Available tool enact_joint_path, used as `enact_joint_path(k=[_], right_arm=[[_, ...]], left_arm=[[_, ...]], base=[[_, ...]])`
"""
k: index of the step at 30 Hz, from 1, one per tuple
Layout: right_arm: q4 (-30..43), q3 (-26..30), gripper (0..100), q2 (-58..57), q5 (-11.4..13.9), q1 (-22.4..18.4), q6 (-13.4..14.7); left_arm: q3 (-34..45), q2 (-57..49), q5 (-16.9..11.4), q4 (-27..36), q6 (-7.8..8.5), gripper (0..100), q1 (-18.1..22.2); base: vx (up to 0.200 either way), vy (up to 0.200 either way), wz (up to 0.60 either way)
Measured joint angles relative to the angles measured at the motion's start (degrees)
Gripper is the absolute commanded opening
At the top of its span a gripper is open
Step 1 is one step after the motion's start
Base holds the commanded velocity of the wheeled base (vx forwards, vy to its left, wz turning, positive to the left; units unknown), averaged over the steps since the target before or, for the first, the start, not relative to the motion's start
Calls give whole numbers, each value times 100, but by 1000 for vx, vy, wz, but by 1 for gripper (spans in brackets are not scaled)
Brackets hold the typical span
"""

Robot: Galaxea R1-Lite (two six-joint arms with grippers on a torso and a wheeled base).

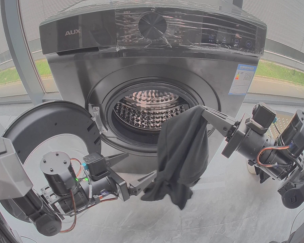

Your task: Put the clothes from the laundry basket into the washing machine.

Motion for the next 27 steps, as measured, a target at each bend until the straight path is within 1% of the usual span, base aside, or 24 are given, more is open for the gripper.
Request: enact_joint_path(k=[5, 11, 13, 15, 18, 22, 27], right_arm=[[51, -112, 0, -5, 7, 52, 4], [219, -204, 0, -5, 2, 247, 6], [268, -273, 0, -5, 2, 334, 6], [352, -355, 0, -5, -9, 430, 6], [455, -444, 0, -2, -68, 542, 6], [486, -507, 0, 6, -105, 664, 4], [484, -523, 0, 9, -110, 697, 6]], left_arm=[[-344, 388, 21, 0, 33, 100, -122], [-685, 738, 44, 0, 49, 100, -57], [-769, 829, 49, 0, 77, 100, -24], [-864, 940, 55, 0, 139, 100, 0], [-947, 1052, 60, 0, 185, 100, 17], [-981, 1143, 57, 0, 196, 100, 17], [-991, 1196, 49, 0, 200, 100, 13]], base=[[0, 0, 0], [0, 0, 0], [0, 0, 0], [0, 0, 0], [0, 0, 0], [0, 0, 0], [0, 0, 0]])
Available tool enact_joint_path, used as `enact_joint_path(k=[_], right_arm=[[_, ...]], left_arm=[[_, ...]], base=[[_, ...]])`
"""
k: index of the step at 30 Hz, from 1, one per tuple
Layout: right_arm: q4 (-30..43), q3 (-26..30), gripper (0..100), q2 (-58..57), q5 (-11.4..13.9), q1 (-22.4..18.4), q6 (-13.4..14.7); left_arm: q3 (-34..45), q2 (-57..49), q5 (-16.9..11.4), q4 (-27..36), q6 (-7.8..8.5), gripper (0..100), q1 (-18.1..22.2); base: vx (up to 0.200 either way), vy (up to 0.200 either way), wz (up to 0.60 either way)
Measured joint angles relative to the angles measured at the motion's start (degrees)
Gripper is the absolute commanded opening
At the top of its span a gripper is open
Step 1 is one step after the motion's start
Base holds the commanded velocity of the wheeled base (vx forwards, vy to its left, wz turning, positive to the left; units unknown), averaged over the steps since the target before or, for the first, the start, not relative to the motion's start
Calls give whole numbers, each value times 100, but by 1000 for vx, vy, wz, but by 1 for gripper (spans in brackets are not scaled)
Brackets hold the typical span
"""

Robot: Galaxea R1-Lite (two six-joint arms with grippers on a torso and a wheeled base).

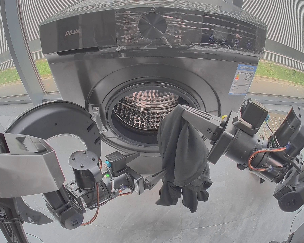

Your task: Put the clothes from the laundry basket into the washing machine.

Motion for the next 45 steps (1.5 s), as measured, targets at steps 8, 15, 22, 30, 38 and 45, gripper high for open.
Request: enact_joint_path(k=[8, 15, 22, 30, 38, 45], right_arm=[[-5, 38, 0, 0, -2, 0, -2], [-5, 60, 0, -2, -9, 17, -6], [-2, 60, 0, -4, -9, 22, -16], [-2, -96, 0, 60, -9, -96, -16], [79, -695, 0, 441, -2, -469, -6], [213, -1042, 0, 798, 5, -800, 13]], left_arm=[[-48, 79, -52, -2, 44, 100, -107], [-430, 341, -38, 0, 51, 100, -134], [-825, 745, 33, 2, 99, 0, 37], [-855, 722, 93, 2, 117, 0, 94], [-177, -17, -55, 5, 98, 0, -140], [606, -1070, -558, 2, -26, 0, -413]], base=[[0, 0, 0], [0, 0, 0], [0, 0, 0], [0, 0, 0], [0, 0, 0], [0, 0, 0]])
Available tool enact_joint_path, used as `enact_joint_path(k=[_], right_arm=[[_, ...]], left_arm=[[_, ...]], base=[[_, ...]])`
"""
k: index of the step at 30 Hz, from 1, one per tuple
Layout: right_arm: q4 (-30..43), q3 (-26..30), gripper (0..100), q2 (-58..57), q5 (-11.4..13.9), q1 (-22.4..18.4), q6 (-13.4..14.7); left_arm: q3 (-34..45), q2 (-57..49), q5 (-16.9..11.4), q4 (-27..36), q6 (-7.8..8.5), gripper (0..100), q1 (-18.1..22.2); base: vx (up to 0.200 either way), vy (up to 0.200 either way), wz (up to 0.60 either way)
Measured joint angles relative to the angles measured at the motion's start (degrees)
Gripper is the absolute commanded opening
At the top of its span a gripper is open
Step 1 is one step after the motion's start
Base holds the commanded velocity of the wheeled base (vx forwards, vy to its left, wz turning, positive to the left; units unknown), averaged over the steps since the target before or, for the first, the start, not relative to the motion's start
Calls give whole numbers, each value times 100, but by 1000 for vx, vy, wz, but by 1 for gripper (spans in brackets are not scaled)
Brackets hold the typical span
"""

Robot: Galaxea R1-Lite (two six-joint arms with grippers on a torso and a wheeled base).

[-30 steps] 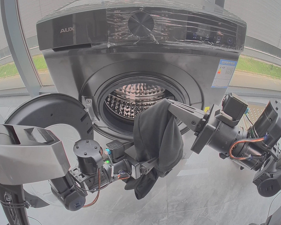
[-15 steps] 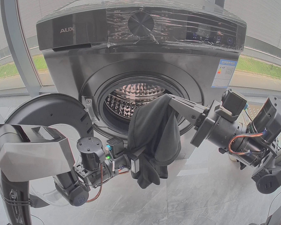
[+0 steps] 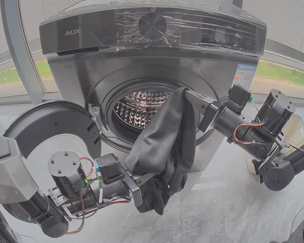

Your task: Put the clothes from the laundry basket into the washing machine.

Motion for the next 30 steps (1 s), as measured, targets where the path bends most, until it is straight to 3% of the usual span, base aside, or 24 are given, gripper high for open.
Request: enact_joint_path(k=[7, 13, 14, 24, 30], right_arm=[[0, 306, 0, 338, 41, -149, 5], [61, 689, 0, 439, 55, -16, -2], [33, 750, 100, 436, 55, 22, -5], [-44, 1769, 100, 41, 48, 52, -46], [-87, 2516, 100, -446, 30, -411, -29]], left_arm=[[389, -879, -106, -5, -330, 0, 83], [427, -1154, -90, -2, -391, 0, 226], [427, -1181, -84, -2, -391, 0, 238], [490, -1275, 197, 0, -391, 0, 267], [501, -1278, 433, 0, -405, 0, 282]], base=[[0, 0, 0], [0, 0, 0], [0, 0, 0], [0, 0, 0], [0, 0, 0]])
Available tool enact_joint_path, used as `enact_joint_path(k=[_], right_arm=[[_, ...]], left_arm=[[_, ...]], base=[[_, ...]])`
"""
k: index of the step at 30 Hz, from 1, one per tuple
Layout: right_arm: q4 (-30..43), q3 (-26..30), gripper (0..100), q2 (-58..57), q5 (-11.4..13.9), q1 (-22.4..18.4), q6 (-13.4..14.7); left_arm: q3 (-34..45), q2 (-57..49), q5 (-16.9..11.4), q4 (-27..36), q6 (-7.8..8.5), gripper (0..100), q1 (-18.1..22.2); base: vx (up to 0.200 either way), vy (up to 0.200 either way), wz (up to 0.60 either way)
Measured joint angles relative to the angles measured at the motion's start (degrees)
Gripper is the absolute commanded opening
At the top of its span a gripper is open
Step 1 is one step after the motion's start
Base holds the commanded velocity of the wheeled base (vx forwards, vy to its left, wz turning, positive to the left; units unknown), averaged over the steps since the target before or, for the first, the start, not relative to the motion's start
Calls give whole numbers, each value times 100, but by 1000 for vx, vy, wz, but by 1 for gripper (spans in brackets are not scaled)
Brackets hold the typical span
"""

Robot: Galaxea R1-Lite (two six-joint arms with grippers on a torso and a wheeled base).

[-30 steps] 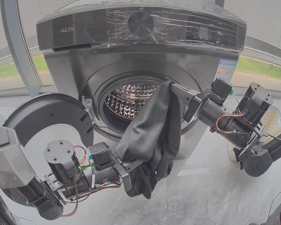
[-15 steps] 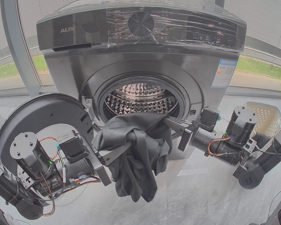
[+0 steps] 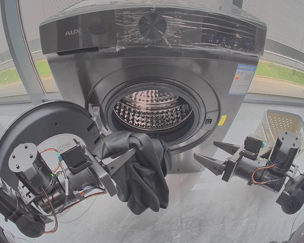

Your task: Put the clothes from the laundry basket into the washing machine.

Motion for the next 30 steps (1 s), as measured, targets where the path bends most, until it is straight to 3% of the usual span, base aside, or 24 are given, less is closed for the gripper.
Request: enact_joint_path(k=[4, 9, 17, 30], right_arm=[[-35, 223, 100, -173, -17, -304, 0], [-37, 315, 100, -243, -27, -551, -9], [-35, 444, 100, -243, -17, -757, 11], [-35, 455, 100, -105, -11, -766, 13]], left_arm=[[15, 10, 332, 0, -28, 0, 112], [76, 0, 599, 0, -252, 0, 226], [273, 18, 622, -2, -224, 0, 229], [361, 488, 750, 0, -200, 0, 179]], base=[[0, 0, 0], [0, 0, 0], [0, 0, 0], [0, 0, 0]])
